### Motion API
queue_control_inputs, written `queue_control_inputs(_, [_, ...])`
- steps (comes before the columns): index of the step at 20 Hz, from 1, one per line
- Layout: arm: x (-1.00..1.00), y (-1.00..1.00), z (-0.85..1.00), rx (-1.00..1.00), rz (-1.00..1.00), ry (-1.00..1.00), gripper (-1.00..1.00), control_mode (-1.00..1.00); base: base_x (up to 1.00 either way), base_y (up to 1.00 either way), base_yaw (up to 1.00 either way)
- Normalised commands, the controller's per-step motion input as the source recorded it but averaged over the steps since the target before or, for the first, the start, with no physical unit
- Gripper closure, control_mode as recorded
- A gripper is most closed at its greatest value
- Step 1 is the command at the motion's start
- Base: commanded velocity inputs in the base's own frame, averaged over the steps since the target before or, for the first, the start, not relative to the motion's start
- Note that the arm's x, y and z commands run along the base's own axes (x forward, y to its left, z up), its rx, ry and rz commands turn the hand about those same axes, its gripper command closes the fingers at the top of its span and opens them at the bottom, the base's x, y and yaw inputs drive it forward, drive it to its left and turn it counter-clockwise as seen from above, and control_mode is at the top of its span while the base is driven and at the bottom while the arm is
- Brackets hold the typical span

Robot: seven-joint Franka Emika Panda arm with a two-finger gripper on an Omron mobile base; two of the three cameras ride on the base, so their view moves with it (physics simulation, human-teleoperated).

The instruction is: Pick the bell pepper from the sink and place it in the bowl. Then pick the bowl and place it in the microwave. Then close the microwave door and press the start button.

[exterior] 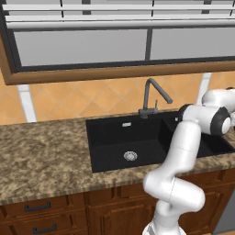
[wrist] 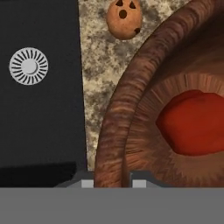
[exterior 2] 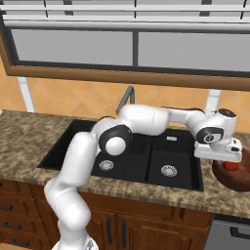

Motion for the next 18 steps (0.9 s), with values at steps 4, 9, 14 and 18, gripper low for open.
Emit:
queue_control_inputs(4, [-0.49, 0.68, 0.54, -0.19, 0.15, 0.02, 1.00, -1.00, 0.00, 0.00, 0.00])
queue_control_inputs(9, [-0.32, 0.62, 0.80, -0.02, 0.24, 0.10, 1.00, -1.00, 0.00, 0.00, 0.00])
queue_control_inputs(14, [-0.39, 0.62, 0.93, 0.00, 0.27, 0.12, 1.00, -1.00, 0.00, 0.00, 0.00])
queue_control_inputs(18, [-0.35, 0.72, 0.80, 0.01, 0.29, 0.10, 1.00, -1.00, 0.00, 0.00, 0.00])
